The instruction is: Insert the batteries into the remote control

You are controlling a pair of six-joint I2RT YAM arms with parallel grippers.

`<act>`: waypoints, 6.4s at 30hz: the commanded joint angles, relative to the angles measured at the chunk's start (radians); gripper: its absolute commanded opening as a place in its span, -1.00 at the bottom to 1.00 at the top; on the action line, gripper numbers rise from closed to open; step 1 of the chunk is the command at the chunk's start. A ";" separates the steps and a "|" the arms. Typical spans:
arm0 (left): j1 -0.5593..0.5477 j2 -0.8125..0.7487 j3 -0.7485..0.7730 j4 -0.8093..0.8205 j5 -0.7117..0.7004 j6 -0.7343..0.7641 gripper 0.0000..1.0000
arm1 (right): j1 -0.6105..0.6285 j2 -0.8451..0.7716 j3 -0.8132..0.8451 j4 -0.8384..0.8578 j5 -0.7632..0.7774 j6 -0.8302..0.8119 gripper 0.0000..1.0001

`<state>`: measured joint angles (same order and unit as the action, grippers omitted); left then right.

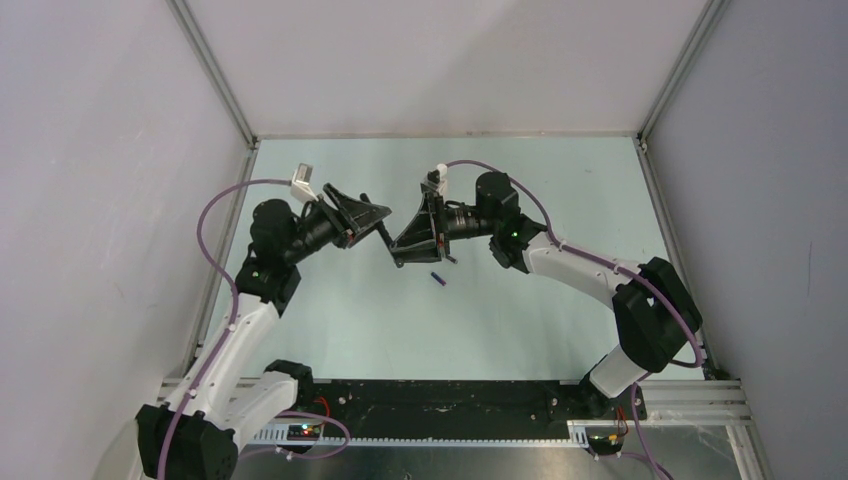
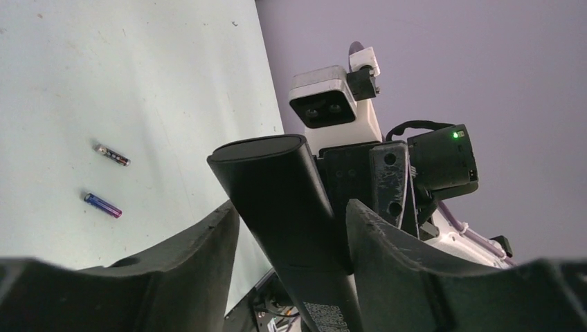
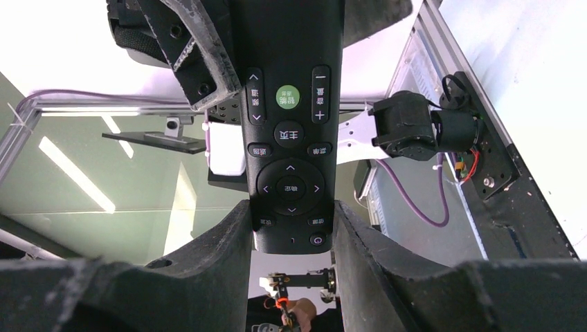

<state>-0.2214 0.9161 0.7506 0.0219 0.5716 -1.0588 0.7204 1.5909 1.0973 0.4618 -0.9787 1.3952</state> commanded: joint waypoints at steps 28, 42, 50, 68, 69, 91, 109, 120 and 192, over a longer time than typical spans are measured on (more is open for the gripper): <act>0.004 -0.016 -0.016 -0.129 -0.072 -0.076 -0.42 | 0.000 -0.188 0.038 -0.452 0.323 -0.382 0.81; 0.004 -0.007 -0.037 -0.192 -0.109 -0.104 -0.49 | 0.316 -0.220 0.251 -0.841 1.050 -0.944 0.69; 0.005 -0.006 -0.038 -0.206 -0.115 -0.106 -0.49 | 0.445 -0.112 0.342 -0.882 1.333 -1.075 0.56; 0.004 -0.008 -0.038 -0.219 -0.110 -0.089 -0.41 | 0.519 0.024 0.407 -0.911 1.460 -1.105 -0.80; 0.005 -0.010 -0.033 -0.219 -0.100 -0.080 -0.38 | 0.519 0.023 0.412 -0.913 1.464 -1.108 -0.84; 0.077 -0.136 0.171 -0.415 0.211 0.730 0.83 | 0.203 -0.204 0.341 -1.037 0.628 -1.098 -1.00; -0.119 -0.048 0.280 -0.430 0.506 0.930 0.78 | 0.169 -0.046 0.560 -1.392 0.315 -1.387 -1.00; -0.143 -0.021 0.190 -0.430 0.570 0.945 0.18 | 0.180 -0.028 0.595 -1.452 0.264 -1.452 -1.00; -0.207 -0.146 0.389 -0.391 -0.271 -0.008 -1.00 | 0.334 -0.251 0.039 0.026 0.725 -0.353 0.68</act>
<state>-0.4362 0.7517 1.1103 -0.4255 0.2432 -0.9699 1.0546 1.3025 1.1385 0.2718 -0.1539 0.8913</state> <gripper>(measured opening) 0.209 0.887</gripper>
